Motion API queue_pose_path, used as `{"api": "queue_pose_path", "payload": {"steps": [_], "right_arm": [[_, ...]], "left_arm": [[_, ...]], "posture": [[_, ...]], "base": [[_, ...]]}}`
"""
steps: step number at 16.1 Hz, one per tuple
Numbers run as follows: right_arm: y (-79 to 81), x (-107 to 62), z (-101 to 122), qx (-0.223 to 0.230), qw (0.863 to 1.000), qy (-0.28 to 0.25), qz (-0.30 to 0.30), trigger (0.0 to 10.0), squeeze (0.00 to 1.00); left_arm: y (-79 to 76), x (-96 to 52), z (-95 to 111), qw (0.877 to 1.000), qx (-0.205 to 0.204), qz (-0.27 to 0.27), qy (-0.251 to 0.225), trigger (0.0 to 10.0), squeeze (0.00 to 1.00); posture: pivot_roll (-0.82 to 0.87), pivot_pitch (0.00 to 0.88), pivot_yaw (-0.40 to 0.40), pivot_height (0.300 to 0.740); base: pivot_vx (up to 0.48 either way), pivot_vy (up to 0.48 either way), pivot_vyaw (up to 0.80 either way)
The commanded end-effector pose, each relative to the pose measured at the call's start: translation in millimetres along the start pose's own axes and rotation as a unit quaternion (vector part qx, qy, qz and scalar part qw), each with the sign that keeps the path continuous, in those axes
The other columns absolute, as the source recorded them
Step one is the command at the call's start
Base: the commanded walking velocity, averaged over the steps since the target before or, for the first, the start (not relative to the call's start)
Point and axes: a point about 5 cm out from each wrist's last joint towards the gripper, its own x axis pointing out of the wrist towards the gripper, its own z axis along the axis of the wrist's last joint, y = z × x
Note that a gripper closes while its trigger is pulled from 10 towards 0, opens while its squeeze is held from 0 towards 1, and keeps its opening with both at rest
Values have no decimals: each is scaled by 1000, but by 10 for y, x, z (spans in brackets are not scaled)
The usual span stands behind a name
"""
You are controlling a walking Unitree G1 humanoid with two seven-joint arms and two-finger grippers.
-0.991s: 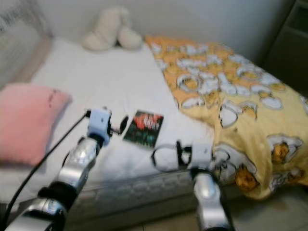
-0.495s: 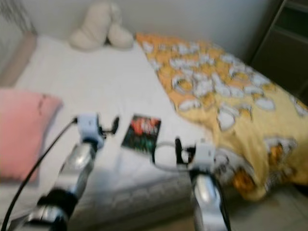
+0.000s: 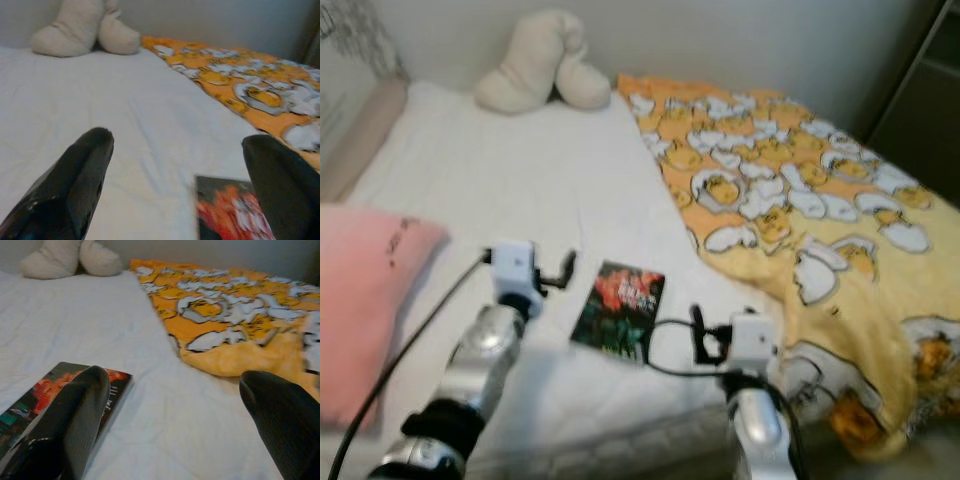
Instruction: Clean up the room
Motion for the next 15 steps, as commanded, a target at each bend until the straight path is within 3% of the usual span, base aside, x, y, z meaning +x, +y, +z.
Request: {"api": "queue_pose_path", "payload": {"steps": [1, 5, 7, 8, 11, 15], "right_arm": [[-116, -34, 23, -9, 1000, 2, -9, 10000, 0], [-62, -190, 58, -12, 999, 8, 33, 10000, 0], [-104, -560, -56, -71, 994, 32, 83, 10000, 0], [-172, -748, -192, -73, 992, 65, 80, 10000, 0], [-212, -1019, -231, -58, 992, 94, 59, 10000, 0], [-167, -1106, -187, -60, 990, 105, 70, 10000, 0]], "left_arm": [[-25, 102, 27, 1000, 13, 13, 20, 10000, 0], [133, 173, -38, 997, 22, 24, 73, 10000, 0], [27, 181, -91, 996, -16, -22, 85, 10000, 0], [-40, 157, -144, 996, -3, -29, 83, 10000, 0], [-63, 81, -246, 997, 5, -18, 77, 10000, 0], [65, -13, -313, 998, 17, 13, 60, 10000, 0]], "posture": [[145, 0, -71, 740], [101, 75, -101, 740], [35, 204, -132, 740], [-12, 251, -144, 740], [-60, 298, -149, 740], [-51, 348, -170, 740]], "base": [[442, 0, 0], [110, 0, 0], [0, 0, 0], [0, 0, 0], [0, 0, 0], [0, 0, 0]]}}
